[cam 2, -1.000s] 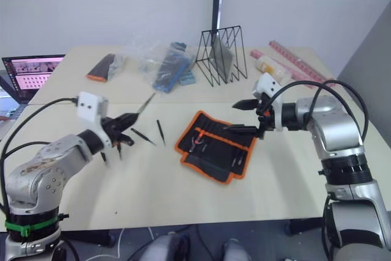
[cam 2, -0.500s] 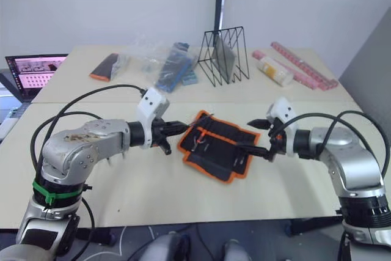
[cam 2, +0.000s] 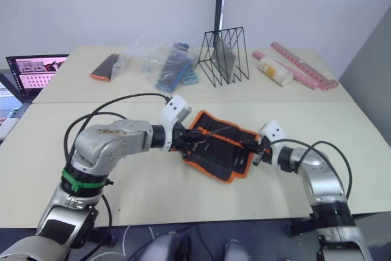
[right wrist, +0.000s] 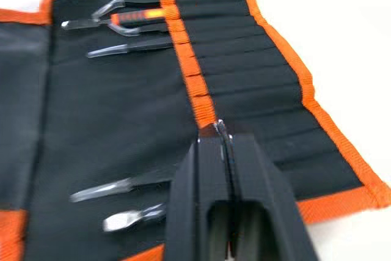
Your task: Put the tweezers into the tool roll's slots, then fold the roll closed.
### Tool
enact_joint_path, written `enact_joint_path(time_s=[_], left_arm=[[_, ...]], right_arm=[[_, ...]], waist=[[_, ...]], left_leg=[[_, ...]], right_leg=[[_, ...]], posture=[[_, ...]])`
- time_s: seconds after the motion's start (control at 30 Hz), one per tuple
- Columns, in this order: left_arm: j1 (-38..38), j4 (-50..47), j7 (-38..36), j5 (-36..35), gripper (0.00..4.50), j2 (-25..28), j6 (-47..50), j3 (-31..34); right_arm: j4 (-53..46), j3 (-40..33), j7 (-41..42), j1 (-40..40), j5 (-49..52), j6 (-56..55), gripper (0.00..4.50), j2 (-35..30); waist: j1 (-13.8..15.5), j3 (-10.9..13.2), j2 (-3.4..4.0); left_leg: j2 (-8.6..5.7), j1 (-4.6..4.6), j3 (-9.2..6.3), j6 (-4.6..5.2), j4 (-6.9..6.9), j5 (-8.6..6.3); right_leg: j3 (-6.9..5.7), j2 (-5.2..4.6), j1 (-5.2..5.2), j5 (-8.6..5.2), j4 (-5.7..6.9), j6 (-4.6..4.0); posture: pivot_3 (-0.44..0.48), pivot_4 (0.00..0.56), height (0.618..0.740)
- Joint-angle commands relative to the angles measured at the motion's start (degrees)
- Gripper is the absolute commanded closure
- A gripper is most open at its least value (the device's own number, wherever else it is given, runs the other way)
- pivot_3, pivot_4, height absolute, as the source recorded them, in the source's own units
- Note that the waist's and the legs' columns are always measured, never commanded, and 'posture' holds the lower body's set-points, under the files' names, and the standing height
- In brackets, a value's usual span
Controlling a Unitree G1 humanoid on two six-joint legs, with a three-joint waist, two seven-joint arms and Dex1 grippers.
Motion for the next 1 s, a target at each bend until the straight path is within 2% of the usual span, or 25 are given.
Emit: enact_joint_path(time_s=[0.03, 0.27, 0.43, 0.73, 1.0], left_arm=[[0.0, -1.3, 1.5, 1.4, 4.50, -1.1, 0.4, -0.2], [5.8, -5.1, 6.4, 1.7, 4.50, -4.6, 6.4, 0.8], [10.0, -3.9, 8.8, 4.1, 4.50, -6.5, 3.3, 1.3], [13.0, -7.8, 13.3, 4.6, 4.50, -10.1, 4.8, 5.3], [13.5, -8.5, 16.0, 7.0, 4.50, -11.5, 3.9, 3.4]], right_arm=[[4.7, -0.8, 0.4, -2.1, -0.6, -3.8, 4.47, 0.4], [10.9, 0.3, 1.5, -3.3, -1.5, -5.8, 4.47, 1.7], [12.7, 0.8, 1.6, -3.2, -2.8, -7.1, 4.47, 2.0], [14.0, 0.5, 2.4, -3.7, -2.7, -7.7, 4.47, 2.3], [15.3, 0.9, 2.7, -4.2, -3.3, -9.0, 4.47, 2.5]], waist=[[0.0, 0.0, 0.00], [-0.3, 0.0, 0.00], [-0.3, 0.0, 0.00], [-0.5, 0.0, 0.00], [-0.6, 0.0, 0.00]], left_leg=[[0.00, 0.00, 0.00, 0.00, 0.00, 0.00], [0.03, 0.06, -0.01, 0.01, 0.00, -0.01], [0.04, 0.31, -0.01, -0.01, 0.00, -0.04], [0.05, 0.34, -0.02, -0.02, 0.00, -0.05], [0.04, 0.35, -0.02, -0.03, 0.00, -0.05]], right_leg=[[0.01, -0.02, 0.00, 0.00, 0.00, 0.00], [0.06, -0.13, 0.05, 0.00, 0.03, 0.00], [0.08, -0.21, 0.31, 0.00, -0.02, 0.00], [0.33, -0.28, 0.30, 0.01, -0.01, -0.01], [0.33, -0.28, 0.32, 0.02, -0.01, -0.01]], posture=[[0.000, 0.150, 0.704], [0.000, 0.150, 0.704], [0.000, 0.150, 0.704], [0.000, 0.150, 0.704], [0.000, 0.150, 0.704]])
